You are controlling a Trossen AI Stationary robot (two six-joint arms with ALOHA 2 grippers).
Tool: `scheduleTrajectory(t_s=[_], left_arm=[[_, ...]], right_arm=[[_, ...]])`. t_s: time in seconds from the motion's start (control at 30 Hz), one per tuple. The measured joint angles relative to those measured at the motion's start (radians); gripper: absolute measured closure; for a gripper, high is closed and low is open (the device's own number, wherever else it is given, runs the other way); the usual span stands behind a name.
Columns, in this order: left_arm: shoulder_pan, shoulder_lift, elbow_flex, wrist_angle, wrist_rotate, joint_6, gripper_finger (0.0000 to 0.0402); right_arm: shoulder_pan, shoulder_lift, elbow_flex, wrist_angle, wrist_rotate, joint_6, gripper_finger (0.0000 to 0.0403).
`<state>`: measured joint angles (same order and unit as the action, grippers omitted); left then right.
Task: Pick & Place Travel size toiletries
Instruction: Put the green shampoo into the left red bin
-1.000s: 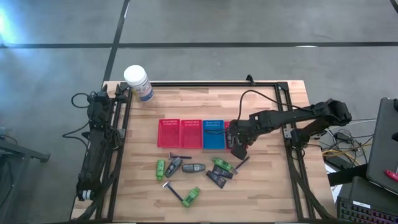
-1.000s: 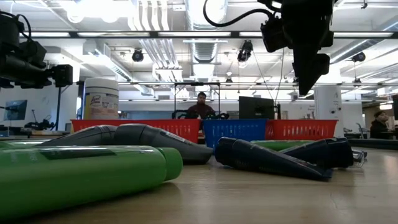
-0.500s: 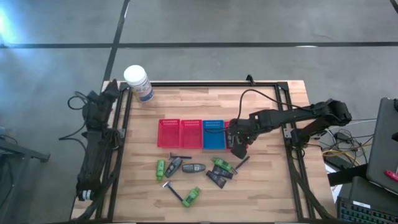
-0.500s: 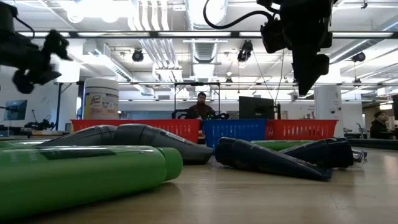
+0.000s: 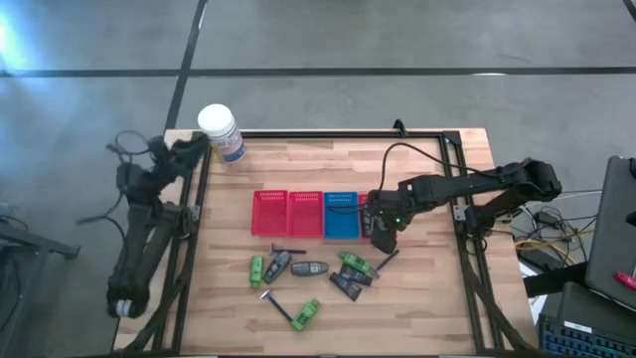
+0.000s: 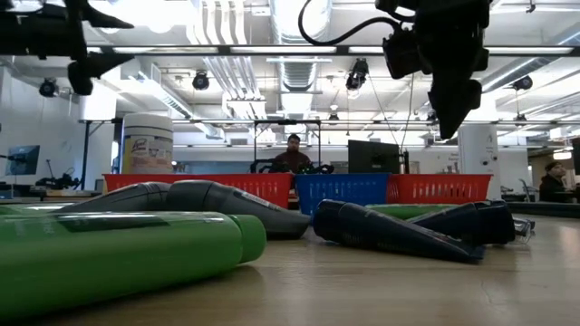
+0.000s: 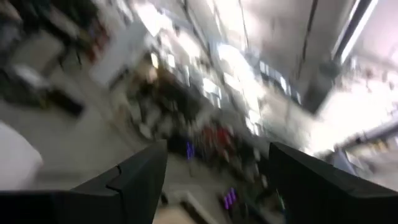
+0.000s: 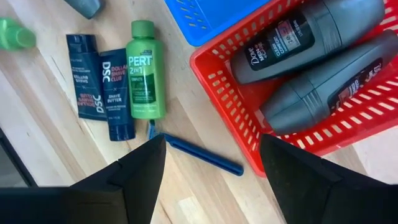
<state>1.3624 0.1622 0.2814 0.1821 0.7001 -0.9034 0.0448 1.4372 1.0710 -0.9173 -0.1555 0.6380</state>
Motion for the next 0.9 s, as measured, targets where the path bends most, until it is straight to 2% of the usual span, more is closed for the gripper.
scheduleTrajectory(t_s=[0.17, 0.27, 0.33, 0.4, 0.47, 0.57, 0.63, 0.73, 0.9], left_arm=[[-0.152, 0.162, 0.103, -0.266, 0.094, 0.098, 0.0115], [-0.315, 0.219, 0.156, -0.465, 0.124, 0.166, 0.0115], [-0.450, 0.234, 0.191, -0.619, 0.088, 0.206, 0.0115], [-0.594, 0.237, 0.228, -0.761, -0.010, 0.223, 0.0115], [-0.745, 0.237, 0.265, -0.915, -0.177, 0.193, 0.0115], [-0.975, 0.235, 0.314, -1.091, -0.416, 0.072, 0.0115], [-1.131, 0.237, 0.326, -1.143, -0.527, -0.039, 0.0115], [-1.368, 0.251, 0.320, -1.106, -0.663, -0.244, 0.0115], [-1.704, 0.383, 0.262, -0.868, -0.849, -0.472, 0.0115]], right_arm=[[-0.009, 0.000, 0.000, -0.002, -0.002, -0.013, 0.0158], [-0.009, 0.000, 0.000, -0.021, -0.002, -0.012, 0.0162], [-0.008, 0.000, 0.000, -0.025, -0.003, -0.008, 0.0164], [-0.008, -0.001, 0.000, -0.025, -0.003, -0.001, 0.0165], [-0.009, -0.001, 0.000, -0.026, -0.003, 0.001, 0.0164], [-0.009, -0.002, 0.000, -0.026, -0.003, 0.002, 0.0157], [-0.009, -0.002, 0.000, -0.026, -0.003, 0.002, 0.0151], [-0.009, -0.002, 0.000, -0.029, -0.003, 0.002, 0.0143], [-0.009, -0.002, 0.000, -0.029, -0.002, 0.034, 0.0132]])
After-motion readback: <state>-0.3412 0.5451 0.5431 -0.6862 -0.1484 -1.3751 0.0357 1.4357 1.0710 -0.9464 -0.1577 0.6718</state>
